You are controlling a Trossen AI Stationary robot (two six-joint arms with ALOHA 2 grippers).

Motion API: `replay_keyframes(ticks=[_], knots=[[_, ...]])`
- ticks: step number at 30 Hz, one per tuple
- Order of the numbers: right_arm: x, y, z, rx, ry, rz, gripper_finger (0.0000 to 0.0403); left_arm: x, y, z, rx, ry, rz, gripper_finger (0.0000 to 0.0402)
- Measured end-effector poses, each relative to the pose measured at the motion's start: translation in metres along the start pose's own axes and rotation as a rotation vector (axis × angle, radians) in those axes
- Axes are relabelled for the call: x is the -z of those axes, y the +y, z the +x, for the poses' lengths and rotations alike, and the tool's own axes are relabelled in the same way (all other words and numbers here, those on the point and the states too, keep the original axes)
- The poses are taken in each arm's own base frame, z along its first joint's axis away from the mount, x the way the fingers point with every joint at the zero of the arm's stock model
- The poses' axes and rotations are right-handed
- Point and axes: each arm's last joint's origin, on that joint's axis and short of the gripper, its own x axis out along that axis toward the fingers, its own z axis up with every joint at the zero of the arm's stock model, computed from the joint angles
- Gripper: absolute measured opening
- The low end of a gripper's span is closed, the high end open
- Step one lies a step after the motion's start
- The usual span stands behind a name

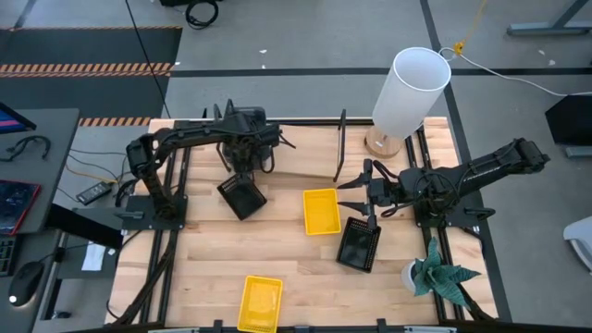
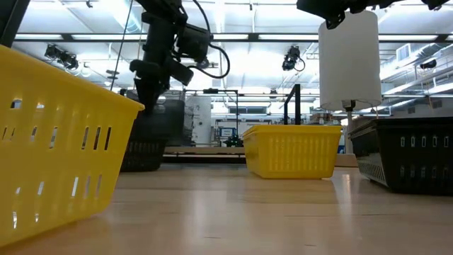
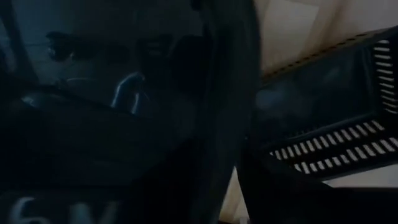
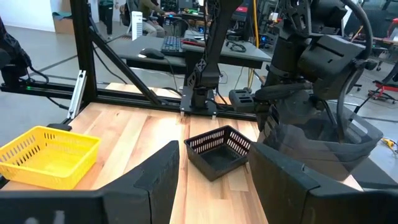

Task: Stack baskets on shelf by color
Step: Put the stacked gray bins on the shelf, then stack the bottom yellow bin on top of the top yellow bin

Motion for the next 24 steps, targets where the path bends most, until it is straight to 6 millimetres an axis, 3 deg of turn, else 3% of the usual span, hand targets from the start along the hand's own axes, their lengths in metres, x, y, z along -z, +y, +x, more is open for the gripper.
replay_keyframes(ticks=[11, 19, 24], knots=[[0.000, 0.001, 0.000, -0.026, -0.007, -0.004, 0.0199, 0.003, -0.002, -0.006, -0.026, 0.014, -0.061, 0.0209], [-0.001, 0.001, 0.000, -0.026, -0.007, -0.005, 0.0199, 0.006, -0.006, -0.054, -0.132, -0.182, -0.140, 0.0255], [0.000, 0.001, 0.000, -0.028, -0.006, 0.022, 0.0199, 0.017, -0.028, -0.091, -0.200, -0.466, -0.165, 0.0248]])
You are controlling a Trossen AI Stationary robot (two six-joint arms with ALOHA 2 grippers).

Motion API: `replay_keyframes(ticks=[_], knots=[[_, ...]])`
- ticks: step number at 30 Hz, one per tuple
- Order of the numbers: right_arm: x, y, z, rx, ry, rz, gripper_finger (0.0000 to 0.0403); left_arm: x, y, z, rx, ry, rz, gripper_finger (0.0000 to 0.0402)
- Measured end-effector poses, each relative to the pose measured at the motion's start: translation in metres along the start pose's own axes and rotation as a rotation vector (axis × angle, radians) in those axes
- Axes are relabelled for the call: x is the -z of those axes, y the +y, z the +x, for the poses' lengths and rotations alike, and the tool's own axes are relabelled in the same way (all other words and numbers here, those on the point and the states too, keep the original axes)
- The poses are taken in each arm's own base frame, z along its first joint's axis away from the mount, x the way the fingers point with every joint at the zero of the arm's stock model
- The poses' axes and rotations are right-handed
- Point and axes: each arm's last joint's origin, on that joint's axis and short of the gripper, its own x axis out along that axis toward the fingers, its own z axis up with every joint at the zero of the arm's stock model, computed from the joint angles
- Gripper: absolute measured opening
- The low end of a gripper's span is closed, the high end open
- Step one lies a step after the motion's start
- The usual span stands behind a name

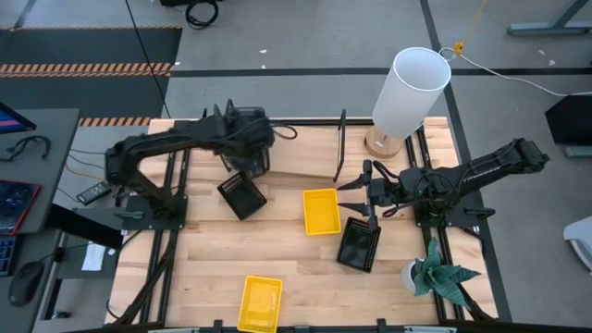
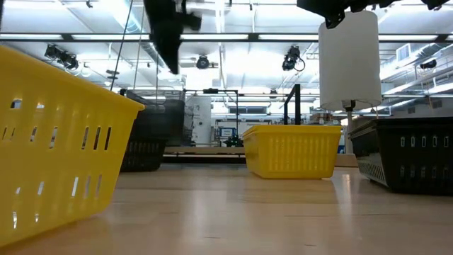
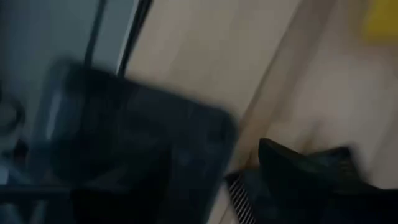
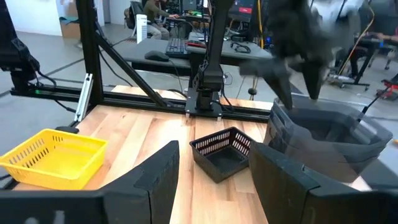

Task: Stack baskets on shelf by color
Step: Stack the bottom yellow bin on top of the top yellow bin

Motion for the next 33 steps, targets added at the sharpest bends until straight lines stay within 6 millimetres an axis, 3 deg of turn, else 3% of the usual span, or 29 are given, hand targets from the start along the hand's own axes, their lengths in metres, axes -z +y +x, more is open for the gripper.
replay_keyframes(ticks=[4, 9, 14, 24, 29, 33], knots=[[0.000, 0.004, -0.001, -0.021, -0.001, 0.031, 0.0199, 0.008, -0.020, -0.029, 0.050, -0.218, 0.008, 0.0233], [0.001, 0.011, 0.005, -0.039, -0.008, 0.087, 0.0199, 0.027, -0.051, -0.040, 0.184, -0.363, -0.043, 0.0217], [0.003, 0.011, 0.020, 0.023, -0.057, 0.142, 0.0199, 0.047, -0.091, -0.029, 0.281, -0.375, -0.070, 0.0202], [0.042, 0.009, 0.061, 0.091, 0.106, 0.280, 0.0199, 0.092, -0.162, 0.005, 0.450, -0.458, -0.024, 0.0188], [0.035, 0.007, 0.077, 0.111, 0.191, 0.300, 0.0199, 0.109, -0.181, 0.012, 0.516, -0.512, 0.002, 0.0187], [0.020, 0.010, 0.093, 0.114, 0.237, 0.261, 0.0196, 0.120, -0.191, 0.010, 0.621, -0.456, -0.002, 0.0187]])
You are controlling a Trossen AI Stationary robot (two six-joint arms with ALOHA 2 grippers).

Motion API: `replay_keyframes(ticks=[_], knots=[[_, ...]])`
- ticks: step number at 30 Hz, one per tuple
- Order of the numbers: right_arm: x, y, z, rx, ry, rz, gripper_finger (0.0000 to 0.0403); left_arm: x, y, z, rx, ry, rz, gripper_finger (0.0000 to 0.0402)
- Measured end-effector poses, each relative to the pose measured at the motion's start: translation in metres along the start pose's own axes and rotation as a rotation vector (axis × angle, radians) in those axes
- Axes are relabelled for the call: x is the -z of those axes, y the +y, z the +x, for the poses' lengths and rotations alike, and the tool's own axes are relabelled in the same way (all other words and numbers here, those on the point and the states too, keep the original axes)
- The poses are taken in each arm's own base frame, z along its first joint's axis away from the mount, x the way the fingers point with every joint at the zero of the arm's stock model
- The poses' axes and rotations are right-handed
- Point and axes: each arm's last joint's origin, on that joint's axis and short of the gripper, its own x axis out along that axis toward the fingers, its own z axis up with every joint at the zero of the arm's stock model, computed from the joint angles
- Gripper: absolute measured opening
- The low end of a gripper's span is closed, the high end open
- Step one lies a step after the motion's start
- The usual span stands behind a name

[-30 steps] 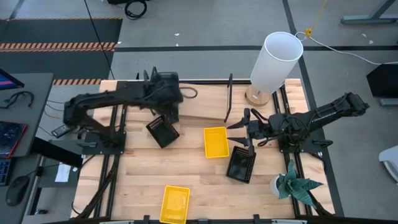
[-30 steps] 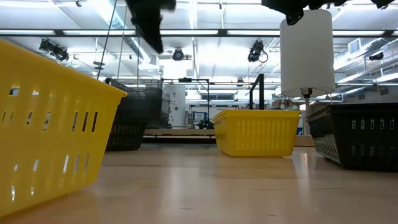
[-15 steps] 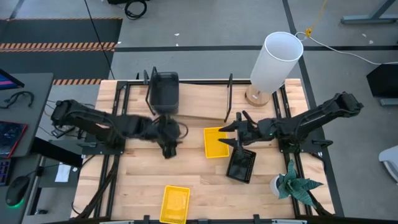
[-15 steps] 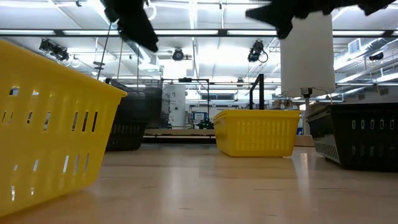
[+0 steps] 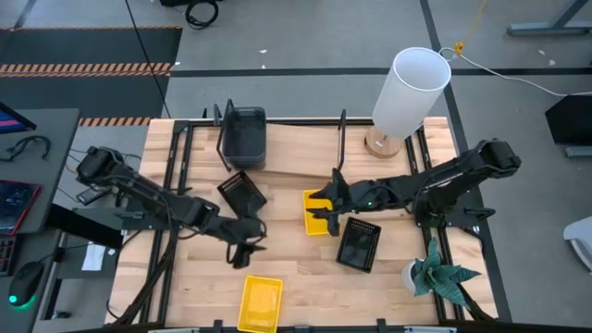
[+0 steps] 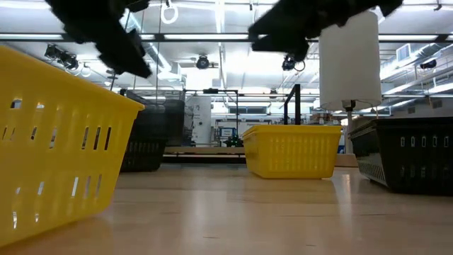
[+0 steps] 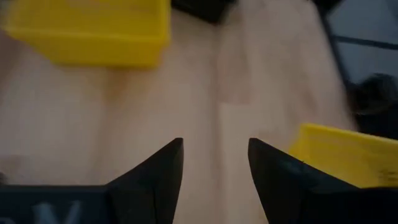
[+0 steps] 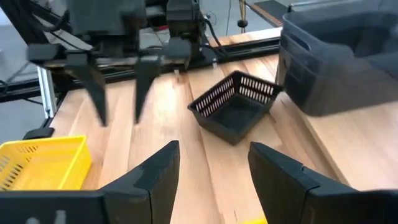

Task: Stack baskets on shelf by color
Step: Stack the bottom yellow bin on top of the top yellow bin

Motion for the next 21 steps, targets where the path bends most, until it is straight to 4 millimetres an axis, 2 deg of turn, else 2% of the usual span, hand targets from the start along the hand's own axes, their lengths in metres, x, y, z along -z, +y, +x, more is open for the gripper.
replay_keyframes(ticks=[5, 10, 14, 21], knots=[[-0.025, 0.015, 0.008, -0.015, 0.052, -0.069, 0.0195, 0.008, -0.021, 0.000, 0.158, 0.052, -0.017, 0.0187], [-0.045, 0.028, 0.000, -0.032, 0.077, -0.093, 0.0195, 0.022, -0.042, 0.006, 0.179, 0.074, -0.028, 0.0187], [-0.047, 0.035, -0.011, -0.027, 0.091, -0.117, 0.0195, 0.029, -0.049, 0.017, 0.105, 0.085, -0.005, 0.0187], [-0.042, 0.046, -0.019, -0.022, 0.107, -0.146, 0.0195, 0.028, -0.061, 0.036, 0.081, 0.129, 0.009, 0.0193]])
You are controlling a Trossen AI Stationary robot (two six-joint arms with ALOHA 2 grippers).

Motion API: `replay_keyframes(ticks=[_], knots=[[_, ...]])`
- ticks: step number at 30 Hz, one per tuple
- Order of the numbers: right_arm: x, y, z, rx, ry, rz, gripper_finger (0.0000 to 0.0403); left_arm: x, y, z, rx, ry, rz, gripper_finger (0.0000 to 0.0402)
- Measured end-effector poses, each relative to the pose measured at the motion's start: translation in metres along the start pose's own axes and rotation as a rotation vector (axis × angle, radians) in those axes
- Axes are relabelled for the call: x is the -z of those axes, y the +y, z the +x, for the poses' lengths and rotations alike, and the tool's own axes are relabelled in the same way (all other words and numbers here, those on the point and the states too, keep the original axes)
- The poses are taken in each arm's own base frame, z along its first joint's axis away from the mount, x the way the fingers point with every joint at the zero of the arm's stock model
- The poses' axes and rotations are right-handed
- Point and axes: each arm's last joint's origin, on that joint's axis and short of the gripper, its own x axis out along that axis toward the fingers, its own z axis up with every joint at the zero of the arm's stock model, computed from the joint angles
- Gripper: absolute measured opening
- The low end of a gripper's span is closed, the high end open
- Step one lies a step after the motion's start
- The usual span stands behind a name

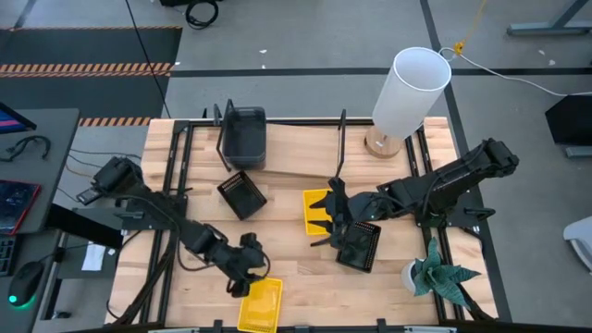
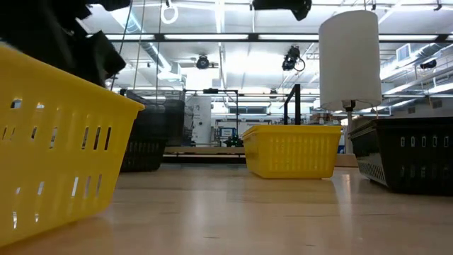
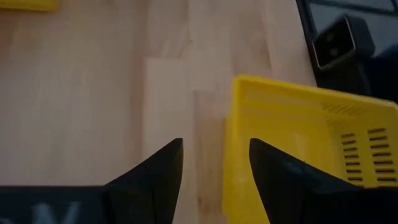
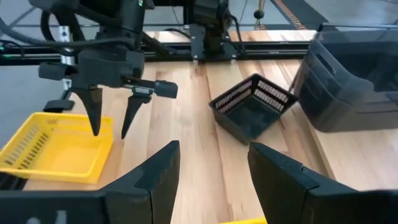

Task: Stack baskets on shelf by color
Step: Stack the bottom yellow bin on top of the top yellow bin

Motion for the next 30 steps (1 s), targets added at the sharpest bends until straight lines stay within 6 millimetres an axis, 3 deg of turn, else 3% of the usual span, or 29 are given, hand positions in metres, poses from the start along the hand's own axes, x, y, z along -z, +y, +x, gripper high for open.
replay_keyframes(ticks=[10, 19, 25, 30], knots=[[0.000, 0.004, -0.001, -0.012, -0.008, -0.043, 0.0195, 0.000, -0.016, 0.021, -0.053, 0.124, 0.053, 0.0214], [-0.001, 0.003, -0.001, -0.010, -0.015, -0.051, 0.0195, 0.001, 0.004, 0.039, -0.156, 0.153, 0.069, 0.0183], [-0.001, 0.004, -0.001, -0.011, -0.020, -0.049, 0.0195, -0.015, 0.025, 0.042, -0.373, 0.024, 0.146, 0.0166], [-0.003, 0.003, -0.001, 0.012, -0.043, -0.037, 0.0195, -0.028, 0.055, 0.044, -0.607, -0.044, 0.149, 0.0160]])
